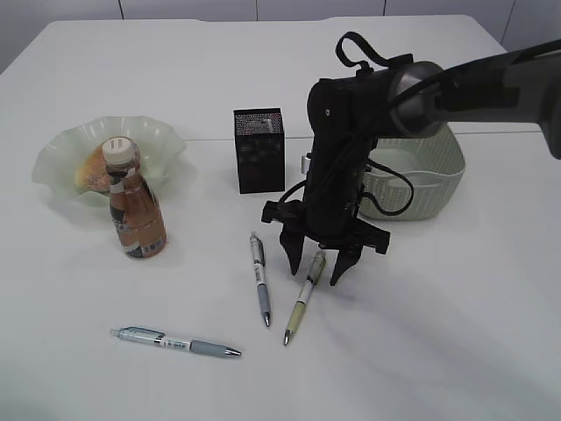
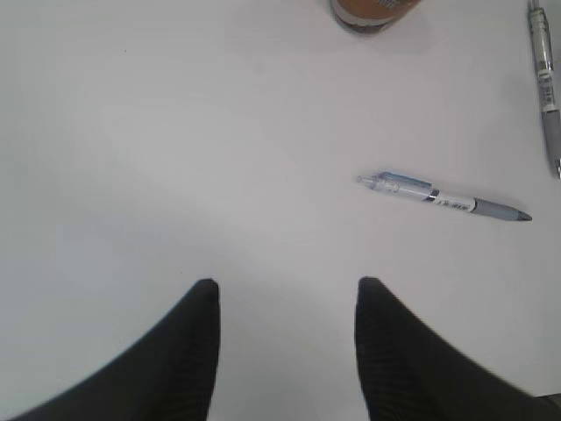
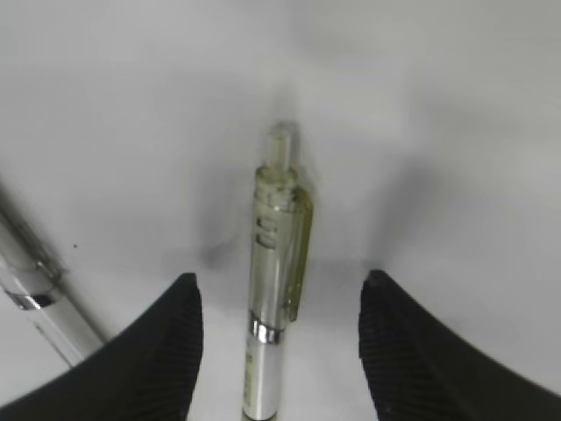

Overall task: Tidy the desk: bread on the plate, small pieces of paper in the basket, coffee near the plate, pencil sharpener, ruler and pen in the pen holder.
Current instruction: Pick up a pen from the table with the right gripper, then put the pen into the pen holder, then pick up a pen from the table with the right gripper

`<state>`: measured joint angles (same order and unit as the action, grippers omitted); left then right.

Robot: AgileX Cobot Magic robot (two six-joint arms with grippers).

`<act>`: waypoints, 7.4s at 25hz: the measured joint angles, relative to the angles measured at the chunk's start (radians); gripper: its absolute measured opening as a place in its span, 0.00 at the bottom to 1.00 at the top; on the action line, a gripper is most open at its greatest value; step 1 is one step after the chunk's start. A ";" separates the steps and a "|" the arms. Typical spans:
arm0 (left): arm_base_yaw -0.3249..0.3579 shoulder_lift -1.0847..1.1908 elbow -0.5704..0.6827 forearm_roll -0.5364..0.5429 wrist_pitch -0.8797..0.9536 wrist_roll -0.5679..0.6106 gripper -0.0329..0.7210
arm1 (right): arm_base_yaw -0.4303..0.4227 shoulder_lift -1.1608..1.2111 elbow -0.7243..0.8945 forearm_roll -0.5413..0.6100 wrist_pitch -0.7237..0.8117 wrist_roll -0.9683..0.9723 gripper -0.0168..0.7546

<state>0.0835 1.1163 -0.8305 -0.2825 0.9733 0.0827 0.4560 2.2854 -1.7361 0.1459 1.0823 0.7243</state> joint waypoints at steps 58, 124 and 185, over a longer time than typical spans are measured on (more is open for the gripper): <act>0.000 0.000 0.000 0.000 -0.002 0.000 0.53 | 0.000 -0.043 -0.013 0.031 -0.003 -0.360 0.07; 0.000 0.000 0.000 0.000 -0.003 0.000 0.53 | -0.152 0.030 -0.248 0.818 -0.820 -1.279 0.28; 0.000 0.000 0.000 -0.019 0.005 0.000 0.53 | 0.149 -0.035 -0.269 0.051 0.136 -0.355 0.55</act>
<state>0.0835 1.1163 -0.8305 -0.3014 0.9783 0.0827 0.6048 2.2507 -2.0052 0.1974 1.2182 0.3689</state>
